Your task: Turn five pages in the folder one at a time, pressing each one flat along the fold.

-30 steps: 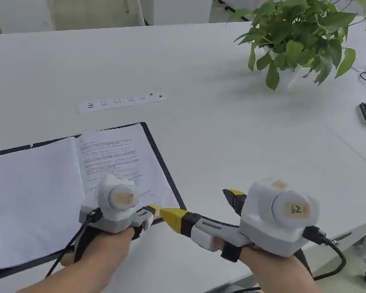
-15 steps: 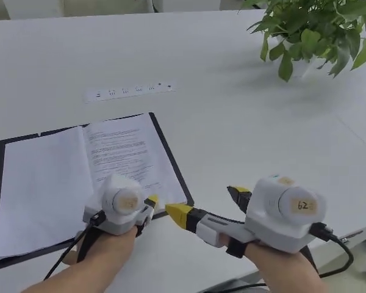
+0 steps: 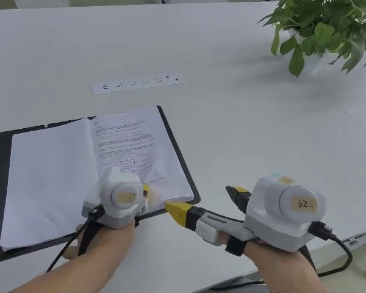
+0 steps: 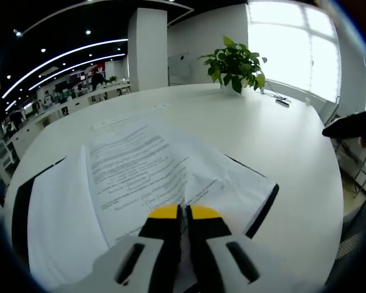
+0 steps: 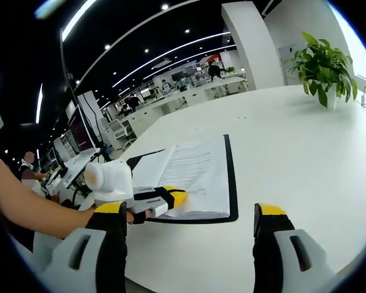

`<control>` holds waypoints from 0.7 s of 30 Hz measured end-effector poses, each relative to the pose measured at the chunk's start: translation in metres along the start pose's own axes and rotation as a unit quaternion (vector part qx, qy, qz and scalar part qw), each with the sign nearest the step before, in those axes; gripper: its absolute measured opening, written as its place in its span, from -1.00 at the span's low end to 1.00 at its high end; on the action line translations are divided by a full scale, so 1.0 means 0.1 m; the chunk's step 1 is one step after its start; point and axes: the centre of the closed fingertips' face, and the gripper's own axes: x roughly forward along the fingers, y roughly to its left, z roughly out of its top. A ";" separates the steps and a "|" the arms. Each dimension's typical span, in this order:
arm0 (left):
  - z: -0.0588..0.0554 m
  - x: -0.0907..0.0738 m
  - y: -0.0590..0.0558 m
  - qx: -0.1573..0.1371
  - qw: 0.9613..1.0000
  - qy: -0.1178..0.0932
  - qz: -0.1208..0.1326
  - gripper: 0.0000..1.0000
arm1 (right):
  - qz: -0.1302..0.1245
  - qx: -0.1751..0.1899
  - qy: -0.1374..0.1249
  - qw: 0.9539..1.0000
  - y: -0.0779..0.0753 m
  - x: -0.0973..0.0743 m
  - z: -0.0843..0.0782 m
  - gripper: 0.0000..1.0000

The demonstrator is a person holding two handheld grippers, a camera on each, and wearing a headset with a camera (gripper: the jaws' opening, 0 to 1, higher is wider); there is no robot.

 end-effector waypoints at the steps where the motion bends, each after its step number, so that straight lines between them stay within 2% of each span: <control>1: 0.00 0.00 -0.01 0.021 1.000 0.005 -0.004 -0.96 | 0.001 0.001 0.000 1.000 0.01 0.01 -0.01 0.71; 3: 0.00 -0.01 0.00 -0.012 1.000 0.002 -0.003 -0.98 | 0.002 0.004 0.004 1.000 0.00 0.05 -0.04 0.70; 5: -0.01 -0.01 0.00 -0.020 1.000 0.002 0.000 -0.99 | 0.003 0.007 0.009 1.000 0.00 0.08 -0.06 0.69; 6: -0.01 -0.01 0.00 -0.052 0.999 0.002 0.002 -1.00 | 0.004 0.009 0.009 1.000 0.00 0.10 -0.06 0.69; 12: -0.01 -0.01 0.01 -0.062 0.998 -0.001 -0.004 -1.00 | 0.008 0.011 0.003 1.000 0.00 0.22 -0.04 0.55; 15: -0.01 -0.02 0.00 -0.060 0.998 -0.002 -0.003 -1.00 | 0.013 0.016 0.005 1.000 -0.01 0.32 -0.05 0.35; 17: -0.01 -0.01 0.00 -0.058 0.998 -0.003 -0.002 -1.00 | 0.016 0.032 0.007 0.999 -0.03 0.39 -0.06 0.18; 21: 0.00 -0.01 0.01 -0.059 0.998 -0.004 -0.004 -1.00 | 0.014 0.055 0.015 0.998 -0.10 0.54 -0.11 0.07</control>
